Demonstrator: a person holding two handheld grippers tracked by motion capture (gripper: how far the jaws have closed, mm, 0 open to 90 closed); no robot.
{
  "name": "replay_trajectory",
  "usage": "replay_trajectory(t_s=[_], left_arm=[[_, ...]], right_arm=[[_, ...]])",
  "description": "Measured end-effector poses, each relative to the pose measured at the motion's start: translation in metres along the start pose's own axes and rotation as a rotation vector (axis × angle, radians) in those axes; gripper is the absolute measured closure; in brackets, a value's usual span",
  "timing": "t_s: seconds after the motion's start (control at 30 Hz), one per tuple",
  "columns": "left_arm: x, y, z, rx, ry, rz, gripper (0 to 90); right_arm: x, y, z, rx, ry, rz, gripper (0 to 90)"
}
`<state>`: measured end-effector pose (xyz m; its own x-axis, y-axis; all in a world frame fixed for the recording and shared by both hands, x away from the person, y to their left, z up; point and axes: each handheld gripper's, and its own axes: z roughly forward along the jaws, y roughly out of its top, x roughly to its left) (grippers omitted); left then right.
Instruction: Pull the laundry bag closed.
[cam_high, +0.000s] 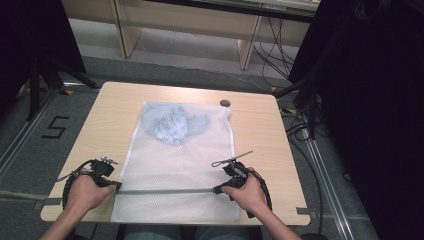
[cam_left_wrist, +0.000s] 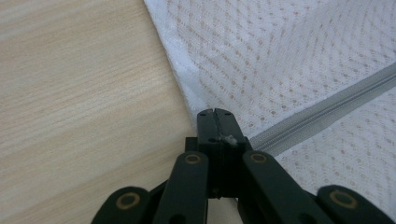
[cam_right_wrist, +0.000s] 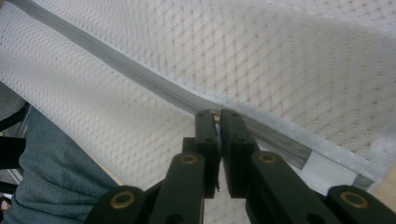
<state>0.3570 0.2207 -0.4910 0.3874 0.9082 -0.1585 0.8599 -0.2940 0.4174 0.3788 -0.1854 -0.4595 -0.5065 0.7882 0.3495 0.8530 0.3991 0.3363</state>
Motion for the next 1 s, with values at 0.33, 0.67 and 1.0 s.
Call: replay_trajectory(t_s=[0.33,0.67,1.0], left_arm=[[-0.001,0.0,0.001,-0.01,0.005,-0.014,90.0],[0.0,0.0,0.0,0.0,0.001,-0.001,90.0],[0.0,0.0,0.0,0.001,-0.002,0.0,90.0]], right_arm=[[-0.006,-0.001,-0.003,0.003,0.007,0.02,86.9],[-0.01,-0.003,-0.005,0.006,0.005,0.022,86.9],[-0.016,-0.005,-0.006,0.009,0.007,0.037,86.9]])
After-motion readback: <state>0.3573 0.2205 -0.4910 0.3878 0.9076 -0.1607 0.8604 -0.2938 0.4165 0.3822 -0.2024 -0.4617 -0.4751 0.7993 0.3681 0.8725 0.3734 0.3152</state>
